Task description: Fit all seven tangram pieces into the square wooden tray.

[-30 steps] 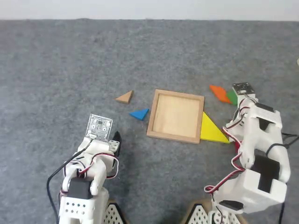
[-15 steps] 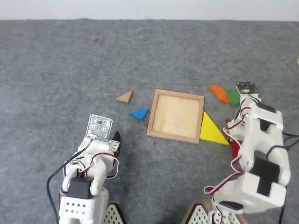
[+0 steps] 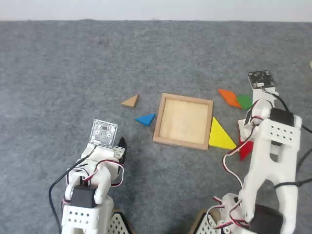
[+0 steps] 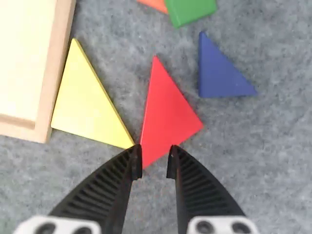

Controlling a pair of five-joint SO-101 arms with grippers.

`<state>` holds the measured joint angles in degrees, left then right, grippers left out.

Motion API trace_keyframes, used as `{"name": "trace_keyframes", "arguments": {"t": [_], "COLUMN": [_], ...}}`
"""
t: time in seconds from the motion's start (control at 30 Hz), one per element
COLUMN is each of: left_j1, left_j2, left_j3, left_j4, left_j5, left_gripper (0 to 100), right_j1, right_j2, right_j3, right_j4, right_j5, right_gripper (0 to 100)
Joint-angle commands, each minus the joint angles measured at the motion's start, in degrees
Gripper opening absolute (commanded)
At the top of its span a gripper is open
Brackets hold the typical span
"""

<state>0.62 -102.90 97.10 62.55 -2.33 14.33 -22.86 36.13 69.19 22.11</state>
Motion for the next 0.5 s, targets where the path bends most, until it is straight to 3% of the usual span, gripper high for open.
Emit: {"name": "trace_keyframes", "arguments": {"t": [0.0,0.17,0.47], "left_j1": [0.4,0.4,0.4], "left_j2": [-0.8,-0.8,-0.8], "left_j3": [-0.7,-0.7,-0.7], "left_j4": [0.2,0.2,0.2], "left_j5": [0.4,0.4,0.4], "left_gripper": [11,11,11], "right_j1": [0.8,0.7,0.4], "right_j2": [0.0,11.6,33.2], "right_j3": [-0.3,-1.4,-12.1], "right_j4": [-0.4,-6.3,-7.8], "right_j5": [-0.7,-2.6,-3.2], "right_gripper": [14.8,30.7,29.7]}}
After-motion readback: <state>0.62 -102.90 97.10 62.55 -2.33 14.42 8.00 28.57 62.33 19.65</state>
